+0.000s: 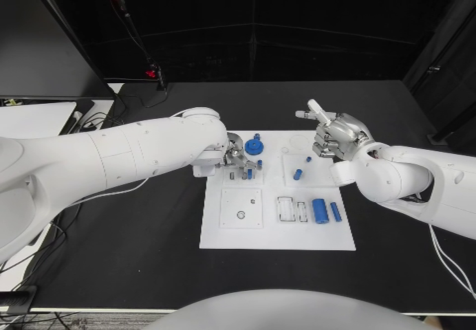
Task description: Assemble the parts on the task board
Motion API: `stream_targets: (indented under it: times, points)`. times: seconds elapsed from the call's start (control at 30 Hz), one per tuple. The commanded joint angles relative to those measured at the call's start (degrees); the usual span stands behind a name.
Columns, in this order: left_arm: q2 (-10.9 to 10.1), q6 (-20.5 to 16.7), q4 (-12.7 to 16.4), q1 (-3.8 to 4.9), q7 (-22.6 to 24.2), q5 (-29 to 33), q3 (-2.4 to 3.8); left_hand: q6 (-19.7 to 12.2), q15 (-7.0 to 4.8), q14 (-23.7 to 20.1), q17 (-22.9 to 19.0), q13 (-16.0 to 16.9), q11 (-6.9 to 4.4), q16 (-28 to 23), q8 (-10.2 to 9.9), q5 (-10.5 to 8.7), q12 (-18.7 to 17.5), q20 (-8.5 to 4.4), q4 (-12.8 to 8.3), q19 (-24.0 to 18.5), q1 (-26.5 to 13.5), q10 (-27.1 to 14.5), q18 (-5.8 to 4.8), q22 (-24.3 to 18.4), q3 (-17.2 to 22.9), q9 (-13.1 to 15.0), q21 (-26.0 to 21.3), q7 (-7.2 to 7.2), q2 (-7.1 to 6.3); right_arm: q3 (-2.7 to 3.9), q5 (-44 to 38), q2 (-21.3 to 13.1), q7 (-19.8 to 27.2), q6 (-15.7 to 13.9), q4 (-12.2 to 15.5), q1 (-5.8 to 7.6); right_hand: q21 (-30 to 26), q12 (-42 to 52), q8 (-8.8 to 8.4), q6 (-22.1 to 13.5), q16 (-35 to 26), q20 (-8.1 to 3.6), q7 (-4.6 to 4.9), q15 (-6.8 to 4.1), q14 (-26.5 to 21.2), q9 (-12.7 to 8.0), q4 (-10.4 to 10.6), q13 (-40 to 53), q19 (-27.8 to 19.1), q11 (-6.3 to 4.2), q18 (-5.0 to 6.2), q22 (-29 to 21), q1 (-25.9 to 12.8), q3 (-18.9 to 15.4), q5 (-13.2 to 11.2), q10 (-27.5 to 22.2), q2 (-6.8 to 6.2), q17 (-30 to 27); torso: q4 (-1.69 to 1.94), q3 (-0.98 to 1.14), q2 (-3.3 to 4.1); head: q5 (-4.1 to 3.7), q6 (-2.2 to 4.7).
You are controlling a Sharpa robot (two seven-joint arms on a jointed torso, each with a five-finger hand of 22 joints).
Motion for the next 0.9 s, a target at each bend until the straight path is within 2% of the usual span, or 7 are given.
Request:
stream_targets:
  times: [0.03, 0.5, 0.9]
  points:
    - [0.19, 1.26, -0.14, 0.05, -1.10, 0.71, 0.06, 0.40, -0.43, 6.13, 15.08, 15.09, -0.27, 0.05, -0.27, 0.24, 0.20, -0.30, -0.06, 5.98, 0.30, 5.98, -0.37, 15.09, -0.34, 0.11, 0.18, -0.01, 0.25, 0.02, 0.12, 0.07, -0.23, 0.28, 0.02, 0.05, 0.18, 0.14, 0.18, -0.22, 0.14, 0.12, 0.33, 0.09, 5.85, -0.07, -0.09, 14.96, 5.97, 0.44, -0.41, 15.08, 0.06, -0.24, -0.25, 6.16, 0.73, 15.08, 0.04, -0.01, 0.04, -0.06, 0.00]
    - [0.85, 1.80, -0.73, -0.17, -2.28, 0.77, 0.06, 0.46, -0.46, 6.13, 15.08, 15.09, -0.31, 0.05, -0.87, 0.55, 0.20, -0.32, -0.11, 5.98, 1.24, 5.98, -0.37, 15.09, -0.58, 0.49, 0.18, -0.03, 0.16, 0.00, 0.12, 0.13, -0.50, 0.25, -0.08, 0.00, 0.18, 0.14, 0.19, -0.21, 0.14, 0.14, 0.42, 0.13, 5.85, -0.07, -0.09, 14.96, 5.97, 0.50, -0.41, 15.08, 0.10, -0.21, -0.25, 6.16, 0.86, 15.08, 0.02, 0.02, 0.03, -0.13, -0.10]
    - [1.22, 1.58, -1.23, -0.23, -2.43, 0.78, 0.06, 0.60, -0.50, 6.13, 15.08, 15.09, -0.36, 0.05, -1.28, 0.66, 0.20, -0.35, -0.11, 5.98, 2.18, 5.98, -0.37, 15.09, -0.65, 0.86, 0.18, -0.08, 0.27, -0.02, 0.12, 0.16, -0.94, -0.18, -0.30, -0.02, 0.18, 0.14, 0.25, -0.15, 0.14, 0.19, 0.54, 0.19, 5.85, -0.05, -0.10, 14.96, 5.97, 0.60, -0.41, 15.08, 0.15, -0.21, -0.27, 6.16, 0.98, 15.08, 0.06, 0.01, 0.05, -0.50, -0.25]
